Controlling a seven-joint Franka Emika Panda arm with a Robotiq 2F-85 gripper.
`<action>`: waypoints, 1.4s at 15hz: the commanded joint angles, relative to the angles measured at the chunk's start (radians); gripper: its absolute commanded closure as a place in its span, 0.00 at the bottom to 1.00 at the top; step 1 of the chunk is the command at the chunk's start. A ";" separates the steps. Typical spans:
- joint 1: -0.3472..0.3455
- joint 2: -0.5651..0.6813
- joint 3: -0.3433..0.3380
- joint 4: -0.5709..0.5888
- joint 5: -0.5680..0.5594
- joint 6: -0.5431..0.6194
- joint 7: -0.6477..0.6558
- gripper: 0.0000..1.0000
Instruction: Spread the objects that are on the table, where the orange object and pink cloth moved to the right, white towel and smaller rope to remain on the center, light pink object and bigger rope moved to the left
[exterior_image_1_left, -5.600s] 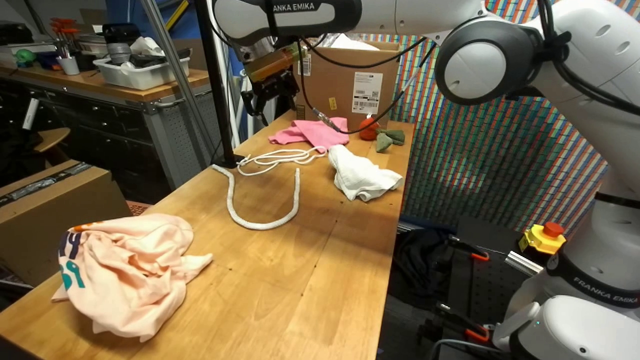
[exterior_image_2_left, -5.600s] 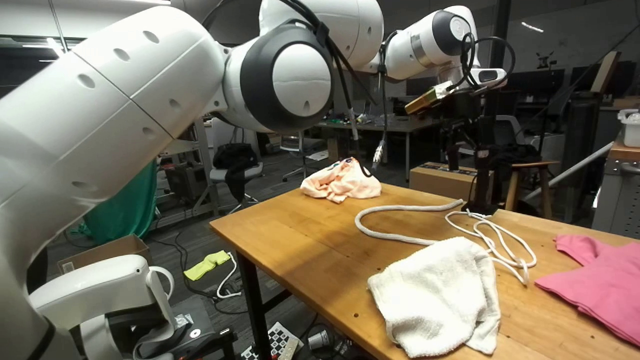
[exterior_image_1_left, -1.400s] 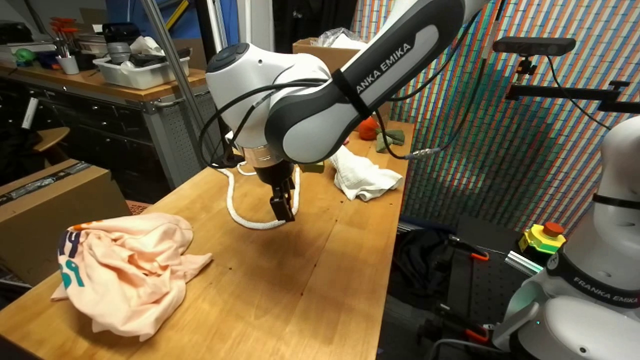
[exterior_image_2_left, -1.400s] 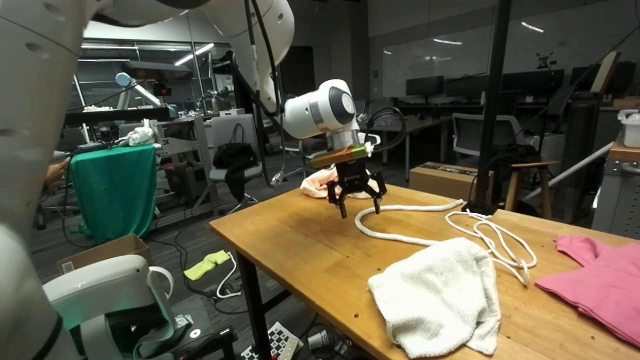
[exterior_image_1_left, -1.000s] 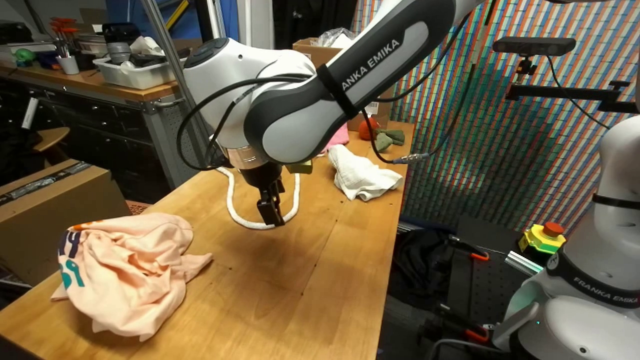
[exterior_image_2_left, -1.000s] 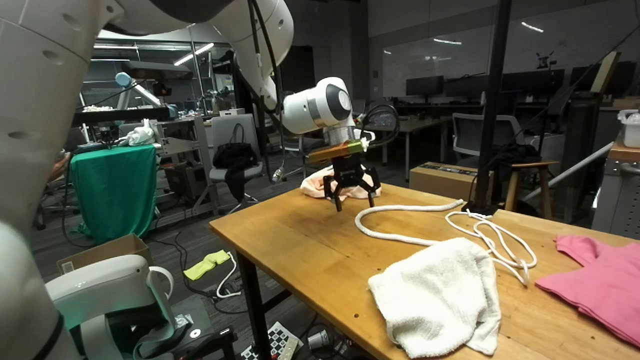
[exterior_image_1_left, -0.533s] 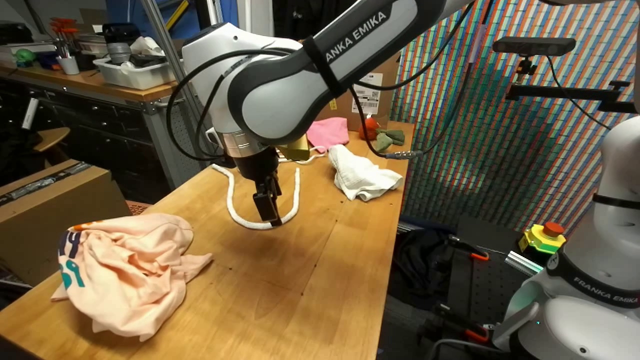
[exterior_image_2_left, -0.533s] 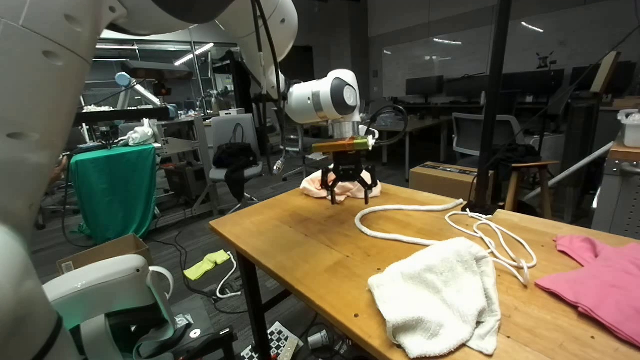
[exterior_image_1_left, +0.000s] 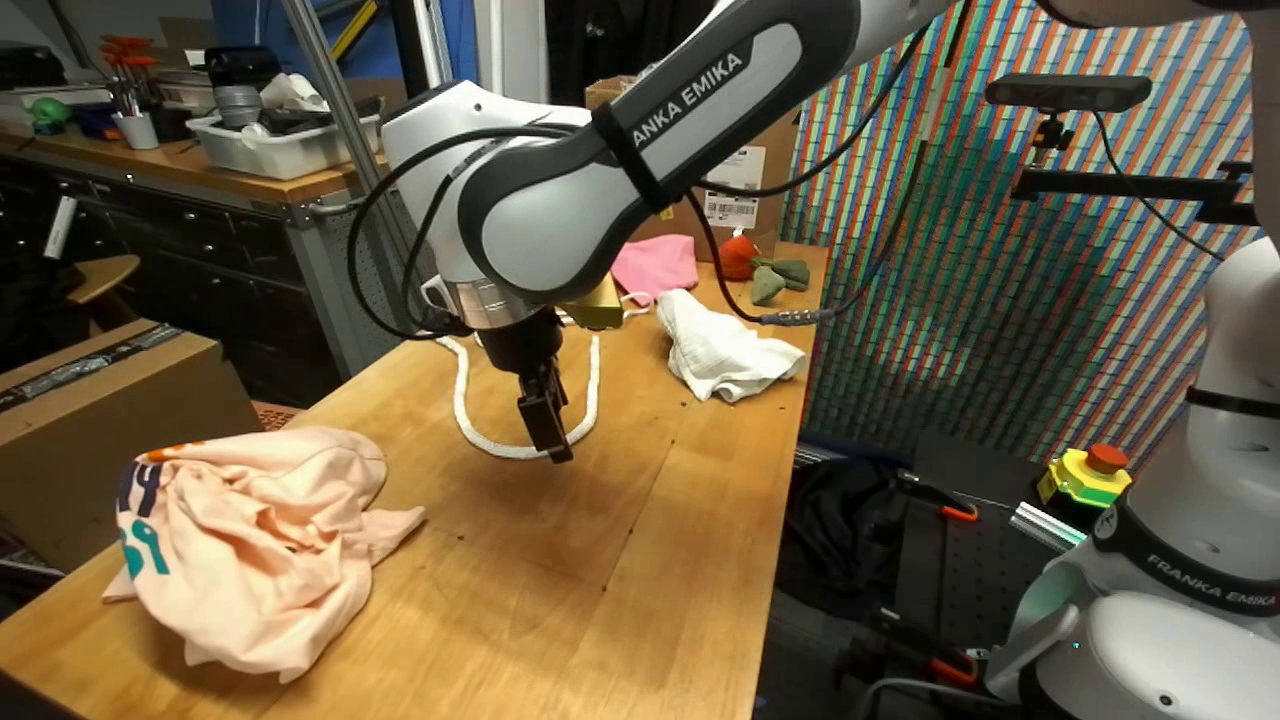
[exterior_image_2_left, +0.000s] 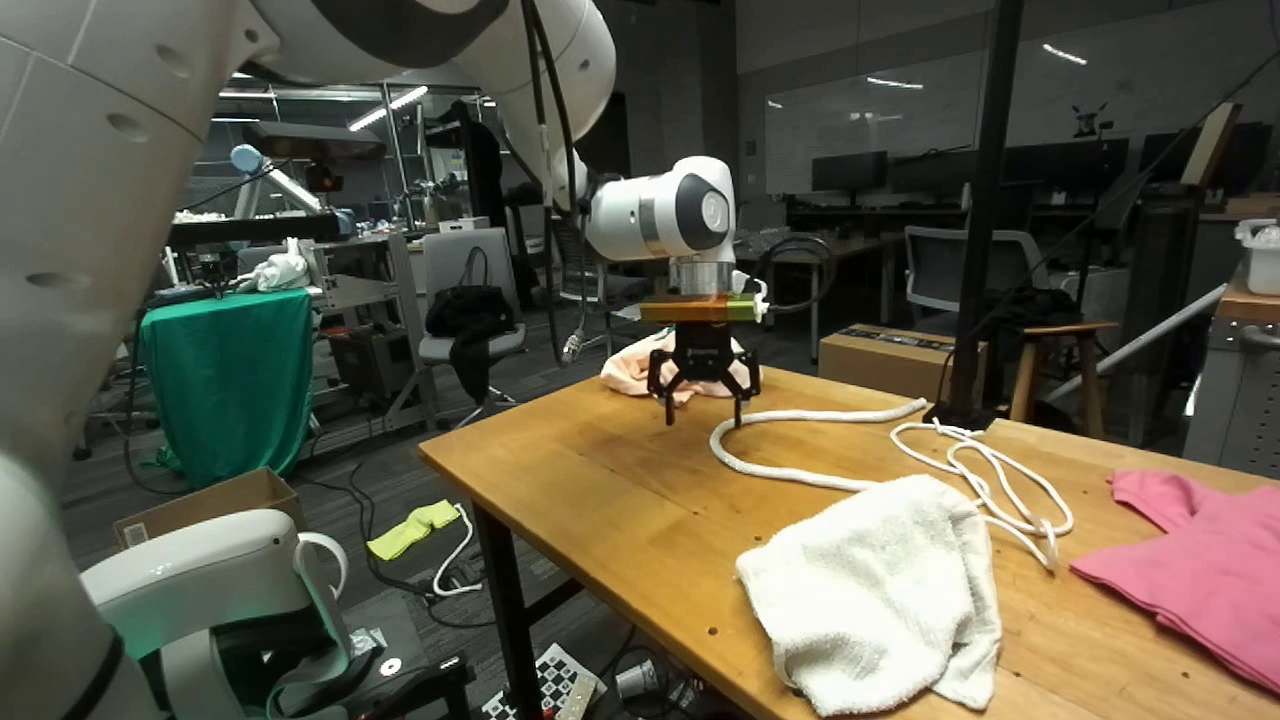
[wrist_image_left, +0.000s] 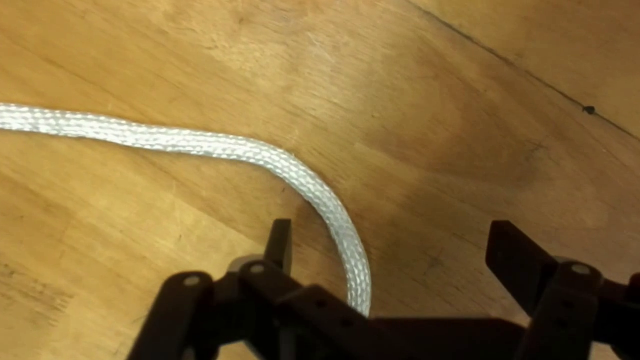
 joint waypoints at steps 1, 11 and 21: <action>-0.004 0.013 0.009 0.001 0.001 0.043 0.007 0.00; 0.000 0.075 -0.003 0.004 -0.006 0.152 0.033 0.00; -0.002 0.072 0.010 -0.008 0.021 0.146 0.049 0.00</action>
